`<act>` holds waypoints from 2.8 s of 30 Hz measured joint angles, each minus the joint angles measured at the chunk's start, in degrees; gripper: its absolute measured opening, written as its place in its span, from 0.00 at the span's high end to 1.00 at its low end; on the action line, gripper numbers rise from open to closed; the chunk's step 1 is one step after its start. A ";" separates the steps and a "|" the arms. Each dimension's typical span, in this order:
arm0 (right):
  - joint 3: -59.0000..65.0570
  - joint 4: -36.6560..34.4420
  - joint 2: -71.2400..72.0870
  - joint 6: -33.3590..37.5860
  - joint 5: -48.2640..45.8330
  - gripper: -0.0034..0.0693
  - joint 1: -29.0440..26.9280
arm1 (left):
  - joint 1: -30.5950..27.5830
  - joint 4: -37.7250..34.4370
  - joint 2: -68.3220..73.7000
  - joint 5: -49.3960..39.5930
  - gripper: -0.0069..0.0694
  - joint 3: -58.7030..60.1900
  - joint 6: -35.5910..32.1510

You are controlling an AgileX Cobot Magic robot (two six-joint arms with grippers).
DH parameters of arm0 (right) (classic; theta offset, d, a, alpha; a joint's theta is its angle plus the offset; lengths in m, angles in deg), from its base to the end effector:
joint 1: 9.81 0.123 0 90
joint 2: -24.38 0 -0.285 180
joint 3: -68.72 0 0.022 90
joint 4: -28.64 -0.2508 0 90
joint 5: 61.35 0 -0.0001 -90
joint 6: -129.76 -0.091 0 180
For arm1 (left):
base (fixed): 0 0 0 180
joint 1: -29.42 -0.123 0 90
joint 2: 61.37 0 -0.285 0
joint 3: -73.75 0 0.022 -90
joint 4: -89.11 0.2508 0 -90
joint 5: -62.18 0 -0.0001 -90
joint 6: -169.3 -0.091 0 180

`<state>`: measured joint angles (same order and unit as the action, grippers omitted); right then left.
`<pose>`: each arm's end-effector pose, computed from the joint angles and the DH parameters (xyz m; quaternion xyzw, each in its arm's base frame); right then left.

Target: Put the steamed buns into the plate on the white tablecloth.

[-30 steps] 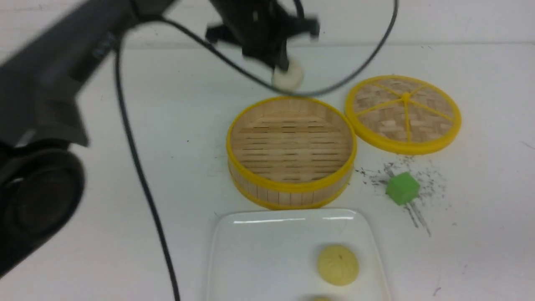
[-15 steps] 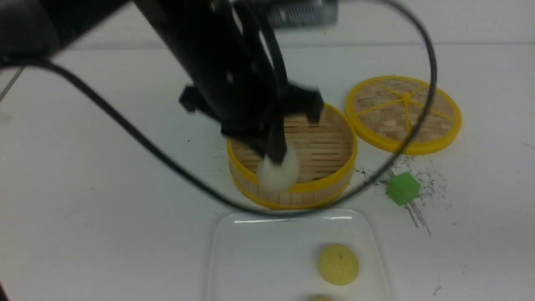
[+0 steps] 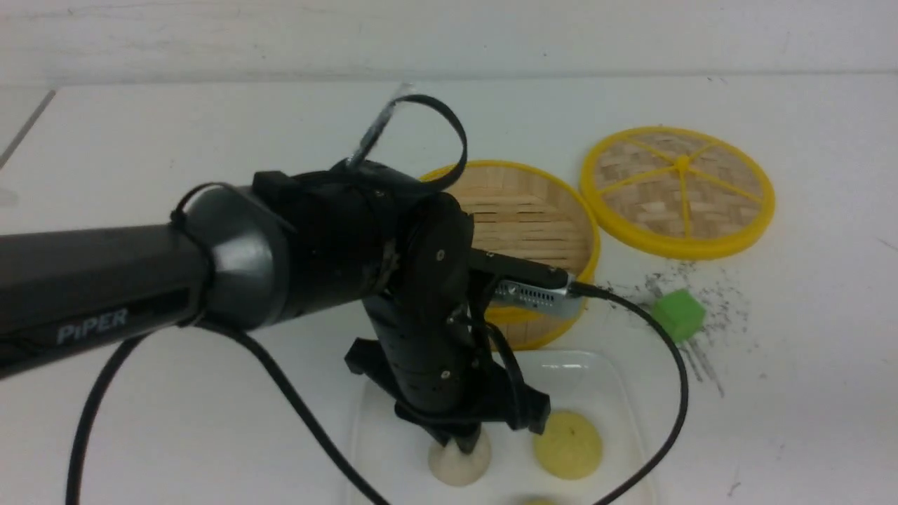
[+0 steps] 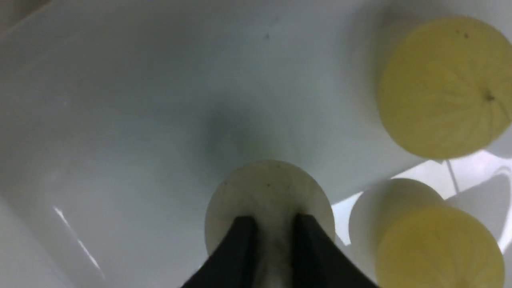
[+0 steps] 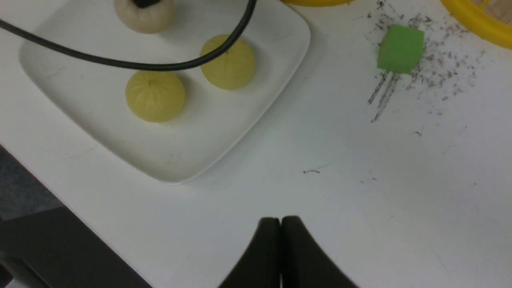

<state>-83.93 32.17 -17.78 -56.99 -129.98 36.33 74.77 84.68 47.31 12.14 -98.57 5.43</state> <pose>0.0568 0.0516 0.3550 -0.3148 0.8789 0.1314 0.3334 0.2401 -0.2508 0.2131 0.2298 0.9655 -0.0883 0.0852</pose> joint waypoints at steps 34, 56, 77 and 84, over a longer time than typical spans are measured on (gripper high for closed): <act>36.64 1.88 31.29 -3.83 56.34 0.97 0.00 | 0.06 5.96 -11.59 -7.00 0.91 -10.21 0.15; 39.79 2.07 31.23 -3.83 55.64 0.96 0.00 | 0.06 8.75 -11.54 -7.16 0.89 -10.21 0.15; 46.53 -1.82 35.06 -3.81 43.54 0.94 -24.33 | 0.11 8.74 -12.39 -6.34 0.88 -10.21 0.15; 50.72 0.14 35.06 -3.81 44.97 0.94 -32.73 | 0.11 11.56 -20.85 -9.83 0.90 -10.21 0.15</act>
<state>-33.21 32.31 17.28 -60.80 -85.01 3.60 74.88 96.23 26.46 2.31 -108.78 5.58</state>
